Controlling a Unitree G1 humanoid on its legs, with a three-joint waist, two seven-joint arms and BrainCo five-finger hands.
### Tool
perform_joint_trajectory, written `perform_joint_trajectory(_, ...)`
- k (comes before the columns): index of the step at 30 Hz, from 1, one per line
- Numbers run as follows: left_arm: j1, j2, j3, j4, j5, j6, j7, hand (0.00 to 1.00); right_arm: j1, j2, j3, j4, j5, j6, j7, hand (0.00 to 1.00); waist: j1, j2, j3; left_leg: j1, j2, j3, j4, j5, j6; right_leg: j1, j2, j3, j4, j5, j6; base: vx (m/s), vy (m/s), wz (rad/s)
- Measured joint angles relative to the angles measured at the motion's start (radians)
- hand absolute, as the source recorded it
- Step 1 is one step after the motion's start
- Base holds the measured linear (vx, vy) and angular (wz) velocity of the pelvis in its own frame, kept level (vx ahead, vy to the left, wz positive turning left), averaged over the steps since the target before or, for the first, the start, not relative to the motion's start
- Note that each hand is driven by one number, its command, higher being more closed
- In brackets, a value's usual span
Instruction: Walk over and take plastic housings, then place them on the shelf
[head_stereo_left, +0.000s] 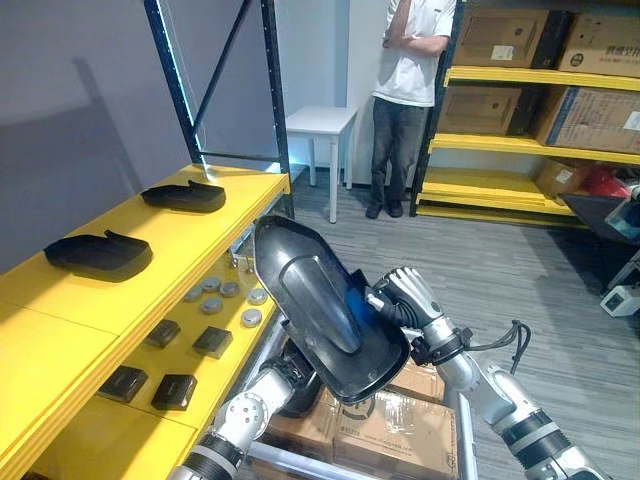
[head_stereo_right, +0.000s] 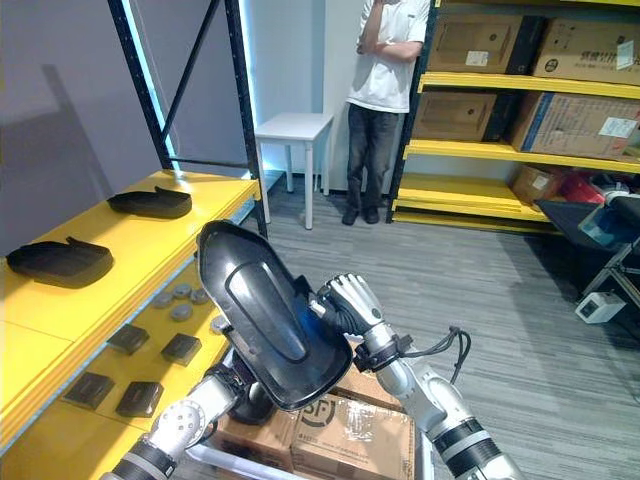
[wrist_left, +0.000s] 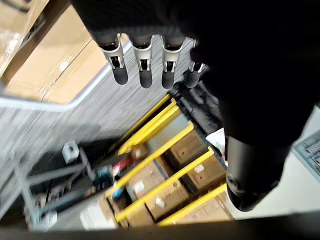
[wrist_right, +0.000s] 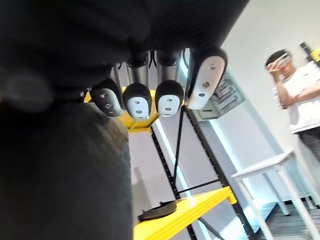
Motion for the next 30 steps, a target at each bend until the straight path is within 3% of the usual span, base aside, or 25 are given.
perform_joint_trajectory(4,0.03,-0.037,0.002,0.005,0.157,-0.004,0.096,0.0,0.036,0.022,-0.005,0.0,-0.001,0.025,-0.037,1.0,0.003,0.0,-0.001,-0.007,0.001,-0.001,0.0,0.002,0.001,0.0,0.003,-0.002,-0.012,0.006,0.0,0.0,0.0,0.0)
perform_joint_trajectory(8,0.093,-0.078,0.036,0.046,0.311,-0.012,0.129,0.0,0.071,0.047,-0.039,0.0,-0.001,0.039,-0.049,1.0,0.004,-0.001,-0.001,-0.008,0.004,-0.003,0.0,0.004,-0.001,0.0,0.007,-0.003,-0.012,0.006,0.0,0.0,0.0,0.0)
perform_joint_trajectory(13,0.206,-0.079,0.128,0.013,0.426,-0.099,0.127,0.0,0.131,0.047,-0.174,-0.001,0.0,0.057,-0.064,1.0,0.014,-0.001,-0.001,-0.012,0.002,-0.01,-0.001,0.006,-0.004,0.0,0.009,-0.009,-0.011,0.006,0.0,0.0,-0.001,0.03)
perform_joint_trajectory(17,0.29,-0.077,0.171,-0.156,0.435,-0.166,0.045,0.0,0.179,0.043,-0.22,-0.03,0.0,0.061,-0.066,1.0,0.016,-0.001,-0.002,-0.017,-0.003,-0.023,-0.001,0.007,-0.003,0.001,0.006,-0.023,-0.009,0.005,0.002,-0.01,0.01,0.09)
perform_joint_trajectory(21,0.341,-0.075,0.171,-0.301,0.403,-0.204,-0.099,0.0,0.193,0.042,-0.219,-0.032,-0.002,0.061,-0.066,1.0,0.027,-0.001,-0.002,-0.021,-0.008,-0.031,-0.001,0.011,0.002,0.001,0.0,-0.033,-0.004,0.003,0.004,-0.02,0.013,0.08)
perform_joint_trajectory(25,0.385,-0.067,0.19,-0.36,0.338,-0.204,-0.227,0.0,0.193,0.041,-0.219,-0.032,-0.008,0.06,-0.064,1.0,0.027,0.0,-0.002,-0.027,-0.014,-0.045,-0.001,0.015,0.007,0.001,-0.005,-0.043,-0.004,0.003,0.005,-0.02,0.011,0.08)
perform_joint_trajectory(30,0.397,-0.026,0.188,-0.419,0.327,-0.177,-0.32,0.0,0.193,0.038,-0.201,-0.03,-0.008,0.059,-0.048,1.0,0.027,0.0,-0.002,-0.031,-0.022,-0.049,-0.001,0.016,0.008,0.0,-0.013,-0.056,-0.006,0.003,0.006,-0.01,0.013,0.05)
